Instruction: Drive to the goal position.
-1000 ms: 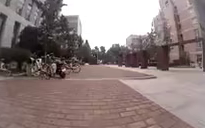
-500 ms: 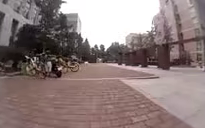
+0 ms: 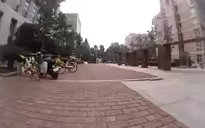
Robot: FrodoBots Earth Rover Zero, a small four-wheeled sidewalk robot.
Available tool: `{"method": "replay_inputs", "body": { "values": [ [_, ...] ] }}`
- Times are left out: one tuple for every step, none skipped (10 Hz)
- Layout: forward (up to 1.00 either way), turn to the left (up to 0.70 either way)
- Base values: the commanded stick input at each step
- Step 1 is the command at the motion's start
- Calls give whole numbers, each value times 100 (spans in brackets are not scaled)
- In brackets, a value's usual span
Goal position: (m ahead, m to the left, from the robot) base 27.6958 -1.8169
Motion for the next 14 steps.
{"method": "replay_inputs", "body": {
  "values": [
    [70, 0],
    [70, 0],
    [70, 0],
    [70, 0],
    [70, 0],
    [70, 0],
    [70, 0],
    [70, 0],
    [70, 0],
    [70, 0],
    [70, 0],
    [70, 0],
    [70, 0],
    [70, 0]
  ]
}}
